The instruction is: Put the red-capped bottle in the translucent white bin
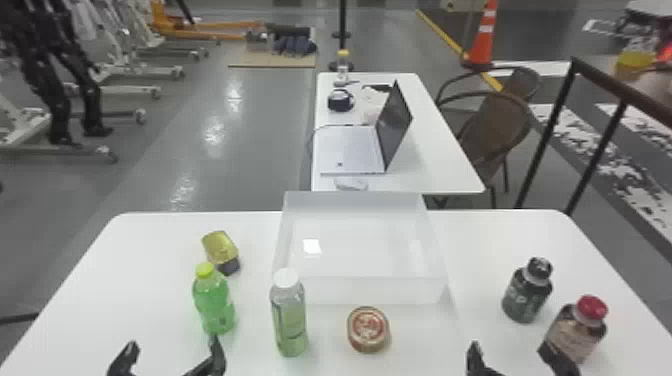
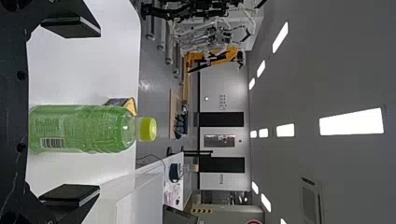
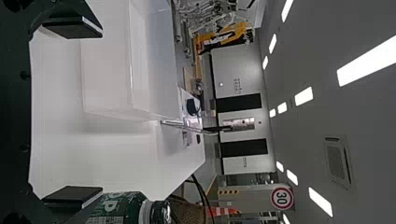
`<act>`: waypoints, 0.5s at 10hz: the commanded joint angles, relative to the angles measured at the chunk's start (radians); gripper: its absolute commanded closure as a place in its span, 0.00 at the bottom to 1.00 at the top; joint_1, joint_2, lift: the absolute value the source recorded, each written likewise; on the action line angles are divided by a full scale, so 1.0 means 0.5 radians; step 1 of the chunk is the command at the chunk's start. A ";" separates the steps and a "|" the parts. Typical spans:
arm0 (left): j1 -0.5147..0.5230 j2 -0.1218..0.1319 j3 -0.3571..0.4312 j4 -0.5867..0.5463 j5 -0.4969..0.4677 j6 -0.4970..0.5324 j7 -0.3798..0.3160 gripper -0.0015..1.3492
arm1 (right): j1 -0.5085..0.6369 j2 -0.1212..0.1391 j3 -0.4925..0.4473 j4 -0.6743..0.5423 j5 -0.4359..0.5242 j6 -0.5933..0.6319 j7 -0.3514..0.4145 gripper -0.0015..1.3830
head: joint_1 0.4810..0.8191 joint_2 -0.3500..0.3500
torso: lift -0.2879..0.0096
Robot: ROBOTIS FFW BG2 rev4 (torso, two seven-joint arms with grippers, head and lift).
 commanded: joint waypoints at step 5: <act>0.004 0.000 0.003 0.000 0.003 -0.004 0.003 0.09 | 0.019 0.008 0.000 -0.007 0.010 -0.037 -0.038 0.09 | 0.20 0.50 | 0.63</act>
